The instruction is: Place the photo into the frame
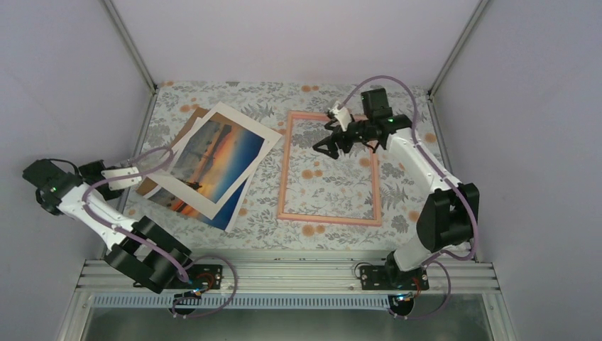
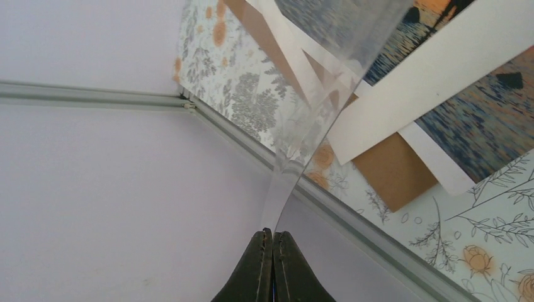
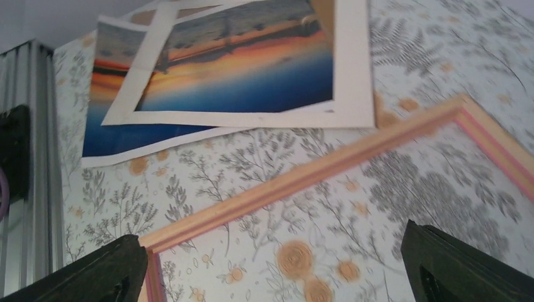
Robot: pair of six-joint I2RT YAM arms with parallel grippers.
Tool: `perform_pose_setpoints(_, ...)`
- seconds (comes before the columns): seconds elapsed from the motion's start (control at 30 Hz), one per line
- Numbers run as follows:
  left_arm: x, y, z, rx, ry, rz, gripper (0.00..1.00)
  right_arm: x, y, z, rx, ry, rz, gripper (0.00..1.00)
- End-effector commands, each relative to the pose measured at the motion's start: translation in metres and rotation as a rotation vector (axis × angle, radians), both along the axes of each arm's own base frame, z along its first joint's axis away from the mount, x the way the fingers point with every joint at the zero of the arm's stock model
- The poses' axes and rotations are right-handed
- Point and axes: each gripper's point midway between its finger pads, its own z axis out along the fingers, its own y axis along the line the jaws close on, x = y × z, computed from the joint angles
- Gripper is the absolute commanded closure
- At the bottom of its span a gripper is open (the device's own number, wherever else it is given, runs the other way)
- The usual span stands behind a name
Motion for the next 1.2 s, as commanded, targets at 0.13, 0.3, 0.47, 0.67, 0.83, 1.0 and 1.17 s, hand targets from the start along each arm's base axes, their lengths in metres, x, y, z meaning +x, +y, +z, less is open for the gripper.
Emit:
perform_pose_setpoints(0.13,0.005,-0.042,0.053,-0.114,0.047,-0.150,0.98,-0.040,0.066,0.031,0.044,-0.294,0.259,0.00)
perform_pose_setpoints(0.3,0.016,-0.055,0.068,-0.146,0.067,-0.162,0.98,-0.078,0.120,0.042,0.132,-0.401,0.377,0.00)
perform_pose_setpoints(0.47,0.025,-0.062,0.083,-0.172,0.066,-0.171,0.98,-0.106,0.171,0.044,0.202,-0.534,0.444,0.00)
perform_pose_setpoints(0.67,0.029,-0.073,0.090,-0.194,0.075,-0.179,0.98,-0.101,0.230,0.033,0.267,-0.551,0.467,0.00)
perform_pose_setpoints(0.83,0.028,-0.081,0.090,-0.200,0.078,-0.185,0.98,-0.098,0.270,0.020,0.298,-0.582,0.422,0.01)
perform_pose_setpoints(1.0,0.025,-0.085,0.089,-0.205,0.092,-0.188,0.98,-0.072,0.291,0.031,0.326,-0.613,0.316,0.22)
perform_pose_setpoints(1.17,0.023,-0.090,0.088,-0.210,0.084,-0.203,0.98,-0.071,0.296,0.031,0.325,-0.618,0.329,0.73)
